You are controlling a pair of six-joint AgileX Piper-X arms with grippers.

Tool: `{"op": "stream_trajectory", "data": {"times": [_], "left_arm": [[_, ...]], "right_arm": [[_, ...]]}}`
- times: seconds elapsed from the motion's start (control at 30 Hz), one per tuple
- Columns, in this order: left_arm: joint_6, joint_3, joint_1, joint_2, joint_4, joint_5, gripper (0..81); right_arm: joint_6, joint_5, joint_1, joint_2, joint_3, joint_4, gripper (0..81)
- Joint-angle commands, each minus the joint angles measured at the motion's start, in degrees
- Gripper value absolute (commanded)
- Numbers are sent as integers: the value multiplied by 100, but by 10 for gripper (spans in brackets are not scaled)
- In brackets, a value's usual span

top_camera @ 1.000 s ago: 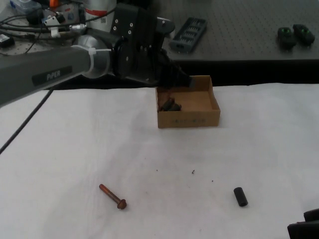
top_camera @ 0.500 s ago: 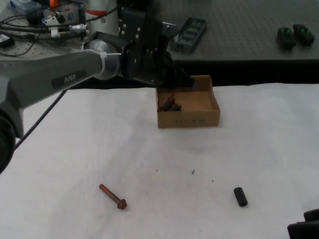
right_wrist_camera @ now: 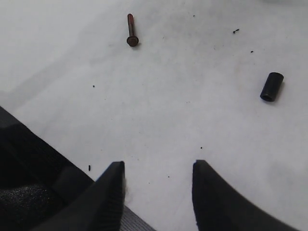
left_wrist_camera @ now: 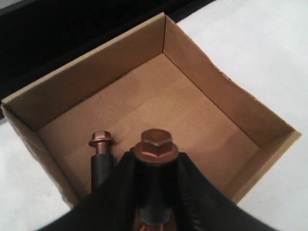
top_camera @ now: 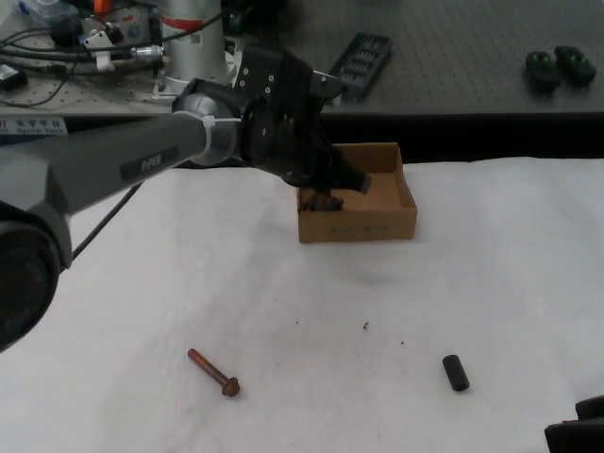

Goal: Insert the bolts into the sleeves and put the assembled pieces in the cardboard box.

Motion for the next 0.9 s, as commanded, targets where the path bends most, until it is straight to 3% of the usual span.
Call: {"op": "stream_trajectory", "data": {"times": [0.0, 0.47, 0.53, 0.67, 0.87], "left_arm": [[102, -125, 27, 63, -63, -87, 118], [97, -125, 27, 191, 49, -94, 128], [97, -125, 27, 191, 106, -38, 204], [-4, -125, 27, 191, 176, 78, 481], [-561, -125, 27, 156, 137, 563, 431]], "right_arm": [[-45, -49, -27, -33, -17, 2, 337], [-45, -19, -27, -33, -17, 2, 337], [-45, -19, -27, -33, -17, 2, 337], [-45, -20, -27, -33, 2, 2, 337], [-45, -20, -27, -33, 42, 36, 337]]}}
